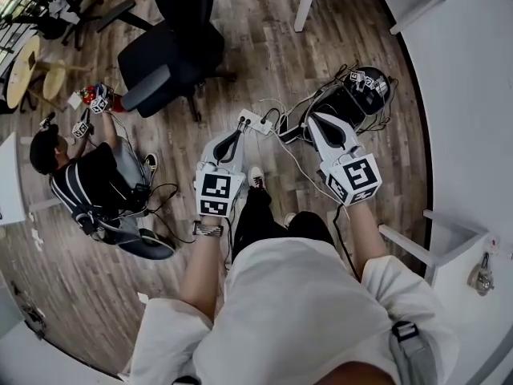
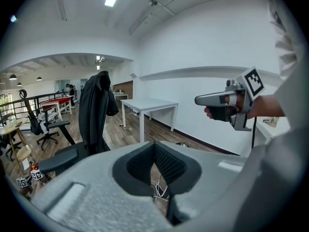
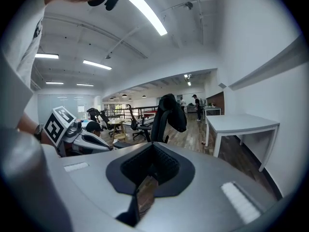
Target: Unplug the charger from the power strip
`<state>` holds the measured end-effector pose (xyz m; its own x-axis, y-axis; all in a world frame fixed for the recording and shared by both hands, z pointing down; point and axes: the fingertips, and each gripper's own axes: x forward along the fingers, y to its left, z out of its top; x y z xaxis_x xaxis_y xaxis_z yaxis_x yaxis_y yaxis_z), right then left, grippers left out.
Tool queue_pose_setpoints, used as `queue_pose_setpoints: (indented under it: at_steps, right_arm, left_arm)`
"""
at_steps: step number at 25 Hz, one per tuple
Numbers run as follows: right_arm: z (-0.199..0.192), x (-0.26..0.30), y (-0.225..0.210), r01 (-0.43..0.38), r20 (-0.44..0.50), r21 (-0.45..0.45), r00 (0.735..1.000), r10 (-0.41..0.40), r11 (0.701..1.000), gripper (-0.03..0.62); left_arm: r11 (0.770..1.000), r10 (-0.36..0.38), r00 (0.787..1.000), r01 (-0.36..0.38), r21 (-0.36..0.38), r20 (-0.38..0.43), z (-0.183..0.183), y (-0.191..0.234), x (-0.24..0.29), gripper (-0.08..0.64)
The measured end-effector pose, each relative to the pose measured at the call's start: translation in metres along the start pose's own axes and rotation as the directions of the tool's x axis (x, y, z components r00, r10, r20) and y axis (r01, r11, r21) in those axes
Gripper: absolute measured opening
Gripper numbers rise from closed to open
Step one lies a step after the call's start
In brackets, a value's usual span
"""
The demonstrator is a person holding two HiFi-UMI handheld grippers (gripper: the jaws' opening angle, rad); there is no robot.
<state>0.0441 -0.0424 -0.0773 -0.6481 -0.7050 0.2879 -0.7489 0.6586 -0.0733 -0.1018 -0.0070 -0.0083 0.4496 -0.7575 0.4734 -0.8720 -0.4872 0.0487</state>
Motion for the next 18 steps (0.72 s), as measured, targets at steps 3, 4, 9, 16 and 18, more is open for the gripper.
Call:
queue_pose_setpoints:
  at_steps: [3, 4, 9, 16, 18]
  right_arm:
    - [-0.026, 0.018, -0.009, 0.014, -0.031, 0.012, 0.999, -0.014, 1.0, 0.002]
    - [-0.036, 0.024, -0.012, 0.014, -0.041, 0.013, 0.999, -0.013, 1.0, 0.002]
    - [-0.089, 0.043, -0.015, -0.007, -0.096, 0.007, 0.995, 0.008, 1.0, 0.002]
    - [-0.146, 0.042, -0.021, 0.006, -0.138, 0.032, 0.99, -0.001, 0.999, 0.002]
    - [-0.164, 0.05, -0.025, 0.014, -0.141, 0.037, 0.99, -0.009, 0.999, 0.002]
  left_arm:
    - [1.0, -0.007, 1.0, 0.007, -0.009, -0.015, -0.018, 0.011, 0.02, 0.003]
    - [1.0, -0.007, 1.0, 0.007, -0.012, -0.018, -0.024, 0.014, 0.028, 0.003]
    - [0.999, -0.019, 0.999, 0.018, -0.031, -0.038, -0.065, 0.009, 0.06, 0.003]
    - [0.997, -0.022, 0.998, 0.017, -0.071, -0.059, -0.108, 0.007, 0.082, 0.003]
    - [0.998, -0.027, 0.997, 0.023, -0.054, -0.066, -0.12, 0.01, 0.092, 0.003]
